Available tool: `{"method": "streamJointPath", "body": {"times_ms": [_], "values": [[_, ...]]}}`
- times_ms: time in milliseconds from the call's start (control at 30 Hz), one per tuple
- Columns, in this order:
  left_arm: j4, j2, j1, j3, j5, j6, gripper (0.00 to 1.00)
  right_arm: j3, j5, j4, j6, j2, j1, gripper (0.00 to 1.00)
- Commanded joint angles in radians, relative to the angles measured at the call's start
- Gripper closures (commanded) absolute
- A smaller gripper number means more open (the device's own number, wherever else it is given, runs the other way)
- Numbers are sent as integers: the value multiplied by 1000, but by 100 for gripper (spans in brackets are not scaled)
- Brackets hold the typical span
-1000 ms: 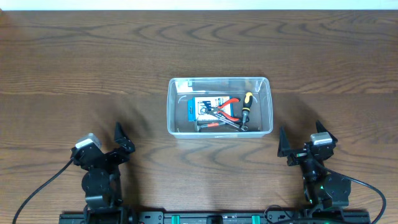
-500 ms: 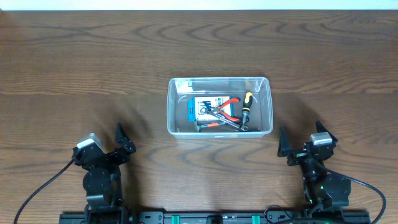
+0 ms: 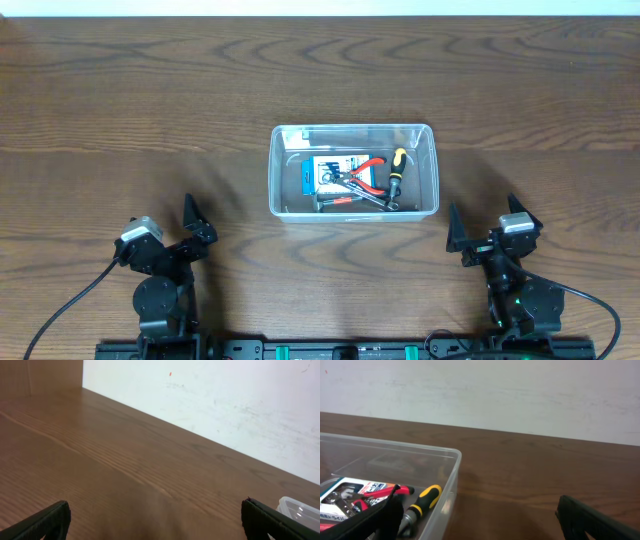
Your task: Pack container
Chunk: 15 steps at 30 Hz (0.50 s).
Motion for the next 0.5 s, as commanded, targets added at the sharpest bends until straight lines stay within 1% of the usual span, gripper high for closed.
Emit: {"method": "streamJointPath", "body": {"times_ms": [0,67,200,333,467], "values": [[-11,-19,-4,-34,-5,6,2,-2,-8,-2,-9,-7,11,1],[-11,-23,-4,-34,6,29,2,-2,-8,-2,-9,-7,11,1],[-12,-27,-4,-34,107,162,2,-2,-8,-2,-8,-7,11,1],[-15,-27,-4,-34,177,261,2,-2,-8,-2,-9,-7,11,1],[-16,-27,-4,-34,182,270,2,-2,-8,-2,-9,-7,11,1]]}}
